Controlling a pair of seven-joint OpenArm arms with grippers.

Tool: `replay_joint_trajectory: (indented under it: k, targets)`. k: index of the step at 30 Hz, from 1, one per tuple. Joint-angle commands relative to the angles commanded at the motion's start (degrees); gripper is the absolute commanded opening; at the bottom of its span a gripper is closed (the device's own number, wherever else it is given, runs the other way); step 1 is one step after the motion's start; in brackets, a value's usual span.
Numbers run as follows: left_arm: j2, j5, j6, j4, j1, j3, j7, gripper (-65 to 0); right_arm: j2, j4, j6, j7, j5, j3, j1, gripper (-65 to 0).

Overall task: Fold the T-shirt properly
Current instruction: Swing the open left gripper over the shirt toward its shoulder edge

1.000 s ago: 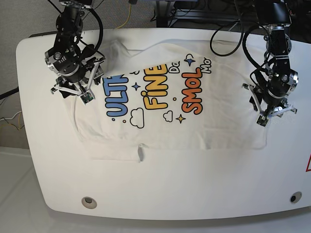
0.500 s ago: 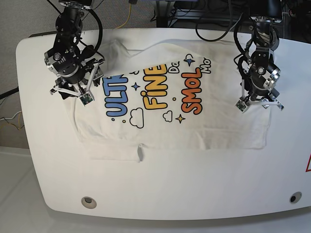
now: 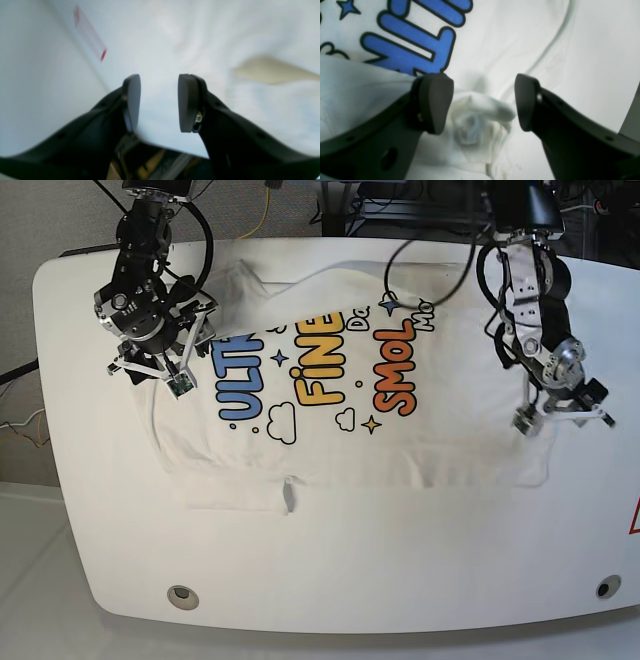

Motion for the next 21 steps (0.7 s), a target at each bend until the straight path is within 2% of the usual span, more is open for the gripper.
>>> replay_joint_trajectory:
  k: [4, 7, 10, 14, 18, 21]
  targets:
    - [3.16, 8.09, 0.00, -0.09, -2.20, -0.09, 0.00, -42.0, 0.00, -0.09, 0.00, 0.00, 0.00, 0.00, 0.00, -25.4]
    - [5.10, 10.37, 0.00, -0.09, -4.22, -1.32, 0.00, -42.0, 0.00, -0.09, 0.00, 0.00, 0.00, 0.00, 0.00, -25.4]
    - [7.47, 9.49, 0.00, 0.00, -5.98, -5.01, 0.00, -42.0, 0.00, -0.09, 0.00, 0.00, 0.00, 0.00, 0.00, -25.4]
    - [9.05, 5.19, 0.00, 0.00, -7.91, -8.70, 0.00, -42.0, 0.00, -0.09, 0.00, 0.00, 0.00, 0.00, 0.00, -25.4]
    - [10.46, 4.13, 0.00, -0.09, -9.14, -9.93, 0.09, -42.0, 0.00, -0.09, 0.00, 0.00, 0.00, 0.00, -0.18, -25.4]
    - [11.34, 3.78, 0.00, -0.09, -10.11, -10.02, 2.81, -42.0, 0.00, -0.09, 0.00, 0.00, 0.00, 0.00, -0.26, -25.4]
